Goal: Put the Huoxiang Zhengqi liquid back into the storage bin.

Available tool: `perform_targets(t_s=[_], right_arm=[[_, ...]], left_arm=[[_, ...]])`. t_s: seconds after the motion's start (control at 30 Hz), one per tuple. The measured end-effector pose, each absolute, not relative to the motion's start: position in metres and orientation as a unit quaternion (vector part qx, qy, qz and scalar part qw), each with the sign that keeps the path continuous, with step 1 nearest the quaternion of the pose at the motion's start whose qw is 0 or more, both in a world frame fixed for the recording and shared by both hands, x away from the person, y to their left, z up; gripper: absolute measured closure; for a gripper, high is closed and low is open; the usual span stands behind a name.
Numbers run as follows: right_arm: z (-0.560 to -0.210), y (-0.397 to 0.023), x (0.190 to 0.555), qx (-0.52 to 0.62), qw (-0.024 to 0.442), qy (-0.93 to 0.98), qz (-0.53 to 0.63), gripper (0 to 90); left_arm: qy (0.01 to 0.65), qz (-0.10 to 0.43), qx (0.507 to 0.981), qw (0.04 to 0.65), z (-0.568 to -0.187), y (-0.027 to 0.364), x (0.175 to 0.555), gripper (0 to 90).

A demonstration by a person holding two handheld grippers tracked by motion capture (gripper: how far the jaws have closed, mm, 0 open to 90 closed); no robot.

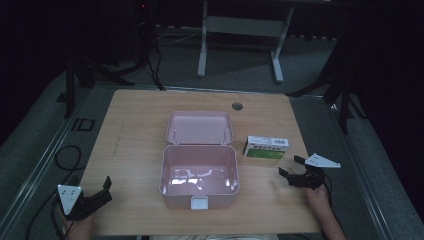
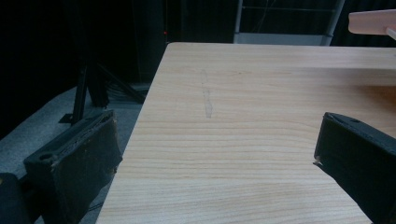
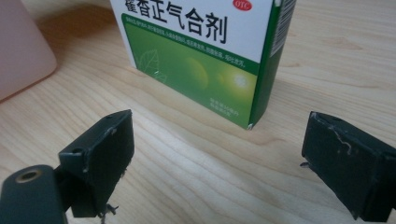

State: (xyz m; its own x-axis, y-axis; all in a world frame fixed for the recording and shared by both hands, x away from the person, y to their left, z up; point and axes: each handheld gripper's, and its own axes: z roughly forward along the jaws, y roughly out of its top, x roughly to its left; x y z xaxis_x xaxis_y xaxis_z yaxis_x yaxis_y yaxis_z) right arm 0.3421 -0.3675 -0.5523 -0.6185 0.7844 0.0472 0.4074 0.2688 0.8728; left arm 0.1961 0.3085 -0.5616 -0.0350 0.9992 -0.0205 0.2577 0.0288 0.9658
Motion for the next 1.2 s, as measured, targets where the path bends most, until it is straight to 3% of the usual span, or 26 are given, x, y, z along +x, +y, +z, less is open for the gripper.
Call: perform_targets(t_s=[0.23,0.57,1.03,1.2], right_arm=[[-0.552,-0.367,0.342,0.380,0.193,0.776,0.465,9.2],[-0.553,-0.363,0.342,0.312,0.127,0.820,0.462,9.8],[-0.542,-0.347,0.350,0.242,0.081,0.897,0.360,9.8],[-0.539,-0.338,0.352,0.218,0.026,0.930,0.296,9.8]], left_arm=[[0.573,0.431,0.549,0.430,-0.562,0.308,0.196,0.4],[0.574,0.425,0.551,0.431,-0.561,0.309,0.196,0.4],[0.573,0.420,0.554,0.433,-0.561,0.309,0.196,0.4],[0.572,0.419,0.555,0.434,-0.561,0.309,0.196,0.4]])
